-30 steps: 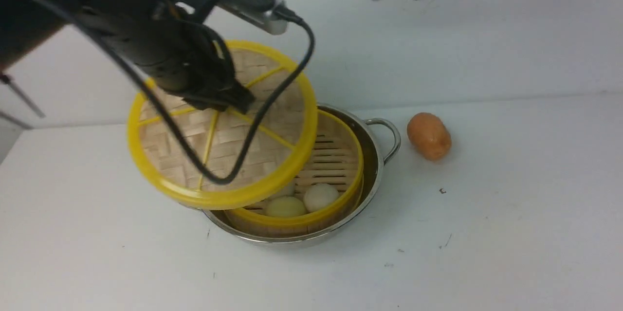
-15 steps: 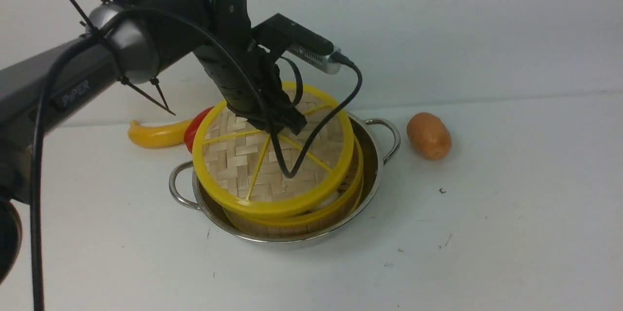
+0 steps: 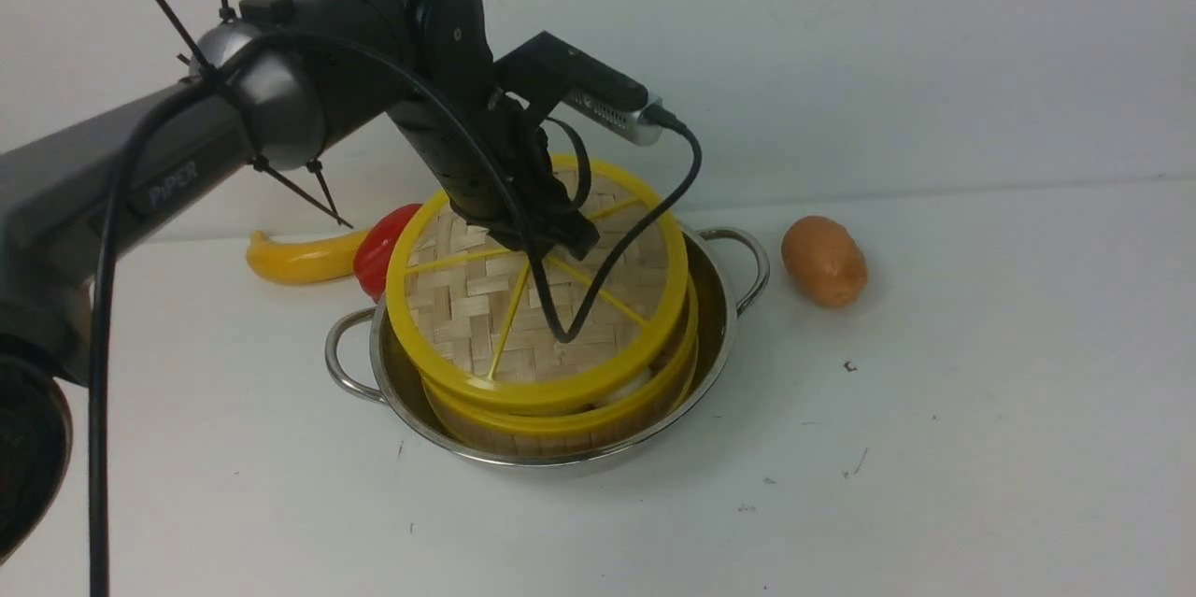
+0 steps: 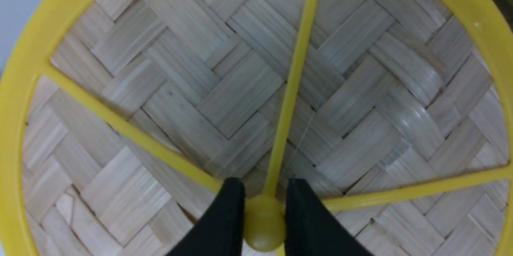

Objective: Place the steamer in the pot on the white table, and put the lid on the steamer.
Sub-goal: 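Place the yellow bamboo steamer lid onto the steamer in the pot with the left gripper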

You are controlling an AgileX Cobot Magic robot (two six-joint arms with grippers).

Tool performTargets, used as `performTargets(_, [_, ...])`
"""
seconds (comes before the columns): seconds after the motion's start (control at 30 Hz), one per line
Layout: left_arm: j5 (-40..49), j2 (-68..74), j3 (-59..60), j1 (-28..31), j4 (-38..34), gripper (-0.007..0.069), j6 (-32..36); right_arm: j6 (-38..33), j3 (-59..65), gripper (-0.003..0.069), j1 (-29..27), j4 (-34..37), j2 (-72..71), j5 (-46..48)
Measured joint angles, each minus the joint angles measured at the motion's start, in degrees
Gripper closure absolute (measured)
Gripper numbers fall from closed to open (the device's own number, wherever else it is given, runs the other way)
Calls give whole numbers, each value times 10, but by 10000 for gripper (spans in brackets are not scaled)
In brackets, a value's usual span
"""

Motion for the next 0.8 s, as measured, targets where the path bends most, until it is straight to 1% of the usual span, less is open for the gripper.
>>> performTargets(0.3, [2,25,0,0,-36,510,15,0,0,261,0,0,0,0])
performTargets(0.7, [-13,30,-3,-1,-26,510,15,0,1,261,0,0,0,0])
performTargets(0.8, [-16,30,-3,-3,-13,510,4,-1,1,261,0,0,0,0])
